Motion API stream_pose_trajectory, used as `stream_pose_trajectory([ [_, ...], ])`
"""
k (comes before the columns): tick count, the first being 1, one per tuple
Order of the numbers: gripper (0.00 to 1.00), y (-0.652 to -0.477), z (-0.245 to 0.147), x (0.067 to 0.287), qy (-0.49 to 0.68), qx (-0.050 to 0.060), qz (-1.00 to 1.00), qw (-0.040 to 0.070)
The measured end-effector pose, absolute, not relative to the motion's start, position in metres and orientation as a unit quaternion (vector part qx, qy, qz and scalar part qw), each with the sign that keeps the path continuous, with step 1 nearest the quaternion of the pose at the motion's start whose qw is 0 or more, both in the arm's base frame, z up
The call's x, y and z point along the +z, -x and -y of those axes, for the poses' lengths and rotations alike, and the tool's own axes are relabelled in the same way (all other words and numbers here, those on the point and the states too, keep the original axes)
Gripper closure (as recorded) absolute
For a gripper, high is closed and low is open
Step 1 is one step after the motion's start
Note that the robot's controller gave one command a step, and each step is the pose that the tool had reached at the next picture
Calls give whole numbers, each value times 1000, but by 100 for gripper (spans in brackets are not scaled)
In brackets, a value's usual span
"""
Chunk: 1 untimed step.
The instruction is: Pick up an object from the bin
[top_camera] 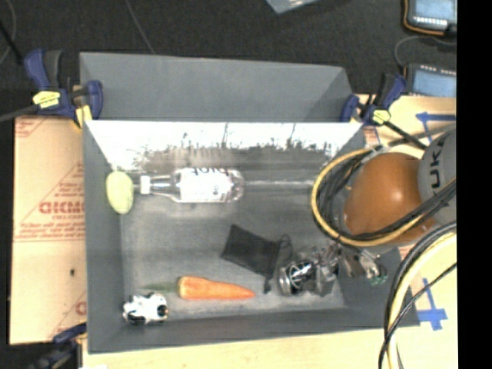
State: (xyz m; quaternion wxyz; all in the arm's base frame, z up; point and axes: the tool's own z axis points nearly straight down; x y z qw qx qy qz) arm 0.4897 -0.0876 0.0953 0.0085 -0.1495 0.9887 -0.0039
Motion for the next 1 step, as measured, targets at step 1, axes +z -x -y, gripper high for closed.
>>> stream_pose_trajectory([
  [1,100,-491,91,253,162,-5,-987,12],
])
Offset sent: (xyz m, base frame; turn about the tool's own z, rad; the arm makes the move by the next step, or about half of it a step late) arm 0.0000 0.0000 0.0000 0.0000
